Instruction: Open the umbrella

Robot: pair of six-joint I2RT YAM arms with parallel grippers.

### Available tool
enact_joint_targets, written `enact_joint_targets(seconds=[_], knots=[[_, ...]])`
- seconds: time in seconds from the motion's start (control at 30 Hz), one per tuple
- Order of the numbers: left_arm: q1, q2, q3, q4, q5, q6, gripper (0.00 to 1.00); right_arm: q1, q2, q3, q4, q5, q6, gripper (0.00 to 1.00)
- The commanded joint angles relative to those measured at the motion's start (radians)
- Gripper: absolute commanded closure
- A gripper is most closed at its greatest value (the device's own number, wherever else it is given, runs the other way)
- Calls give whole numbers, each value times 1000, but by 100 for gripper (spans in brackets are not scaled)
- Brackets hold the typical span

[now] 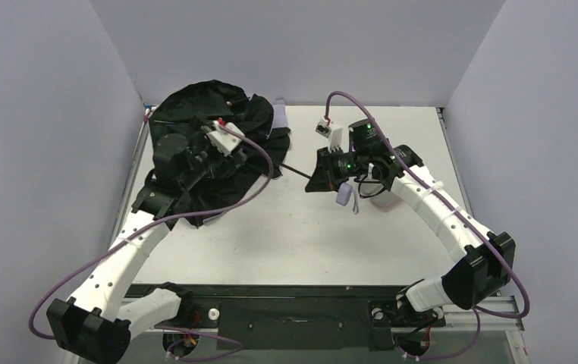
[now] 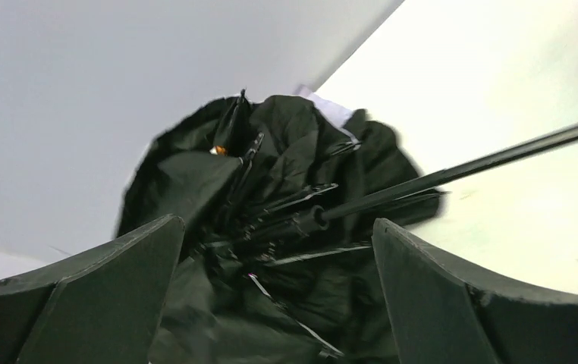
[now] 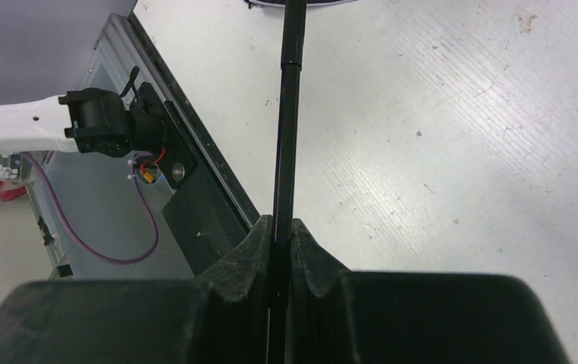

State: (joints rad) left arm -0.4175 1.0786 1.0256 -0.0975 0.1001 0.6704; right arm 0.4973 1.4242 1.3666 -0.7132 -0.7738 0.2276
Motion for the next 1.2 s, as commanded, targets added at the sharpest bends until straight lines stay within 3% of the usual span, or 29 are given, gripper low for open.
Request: enact_joint_targets(seconds=[0.0,0.13,0.17,0.23,0.5,0.57,0.8,0.87,0.97,1.03,1.17], knots=[[89,-32,12,-102,212,-610,6,4,-28,-10,126,23,20,100],[124,-52,-54,-36,241,-946,4,11,-26,-28,129,59,22,100],[138,-52,-97,-10,260,-1113,4,16,-26,-33,131,65,23,100],[176,-35,-171,139,300,-1309,7,24,-23,-42,143,79,34,100],[183,234,-278,581,296,-1830,19,56,-42,-110,220,151,71,100],[182,287,-291,645,277,-1899,21,64,-53,-121,220,162,58,100],[180,478,-243,691,266,-1978,35,79,-103,-149,221,175,41,100],[180,522,-224,728,260,-1995,48,84,-117,-155,213,175,31,100],[179,561,-155,813,275,-1979,83,89,-142,-171,202,178,15,100],[178,567,-83,855,316,-1931,99,94,-161,-191,201,177,3,100],[165,537,109,870,422,-1745,100,99,-209,-227,258,177,-13,100]])
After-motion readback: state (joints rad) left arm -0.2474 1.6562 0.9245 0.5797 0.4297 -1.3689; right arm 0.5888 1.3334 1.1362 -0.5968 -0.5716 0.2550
